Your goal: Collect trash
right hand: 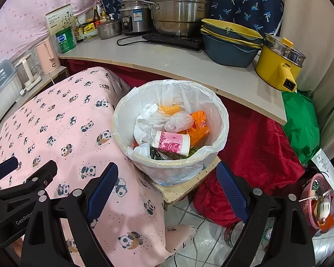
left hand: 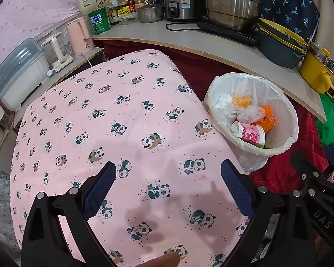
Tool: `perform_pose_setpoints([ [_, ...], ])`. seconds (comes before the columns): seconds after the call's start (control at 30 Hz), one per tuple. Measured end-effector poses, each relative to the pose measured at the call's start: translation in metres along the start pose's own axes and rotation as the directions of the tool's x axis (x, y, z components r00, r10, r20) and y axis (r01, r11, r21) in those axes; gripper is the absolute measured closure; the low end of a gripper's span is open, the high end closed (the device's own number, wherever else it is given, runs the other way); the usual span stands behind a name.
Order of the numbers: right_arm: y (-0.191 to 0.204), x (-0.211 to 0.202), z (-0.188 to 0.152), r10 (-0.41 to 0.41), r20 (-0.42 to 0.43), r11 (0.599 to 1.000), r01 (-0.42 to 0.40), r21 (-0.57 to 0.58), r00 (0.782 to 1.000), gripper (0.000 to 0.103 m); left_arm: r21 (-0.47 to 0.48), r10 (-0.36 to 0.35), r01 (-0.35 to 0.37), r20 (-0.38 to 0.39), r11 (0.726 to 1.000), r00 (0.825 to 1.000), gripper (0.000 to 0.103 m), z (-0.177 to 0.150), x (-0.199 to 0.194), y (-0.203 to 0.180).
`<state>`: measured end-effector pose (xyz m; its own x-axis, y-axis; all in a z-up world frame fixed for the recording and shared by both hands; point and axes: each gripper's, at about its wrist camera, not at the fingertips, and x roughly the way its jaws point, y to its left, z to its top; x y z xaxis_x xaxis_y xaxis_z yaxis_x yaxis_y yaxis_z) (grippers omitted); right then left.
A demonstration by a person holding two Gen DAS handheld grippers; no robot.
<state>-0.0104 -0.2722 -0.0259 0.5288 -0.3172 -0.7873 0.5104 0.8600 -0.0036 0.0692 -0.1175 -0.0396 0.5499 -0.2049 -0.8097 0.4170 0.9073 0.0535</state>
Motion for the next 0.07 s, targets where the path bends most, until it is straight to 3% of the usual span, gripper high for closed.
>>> perform_pose_setpoints([
  [0.07, -0.0004, 0.0000, 0.0006, 0.001, 0.002, 1.000, -0.001, 0.001, 1.000, 0.017, -0.002, 0.002, -0.002, 0.001, 1.000, 1.000, 0.012, 0.0000, 0.0001, 0.0002],
])
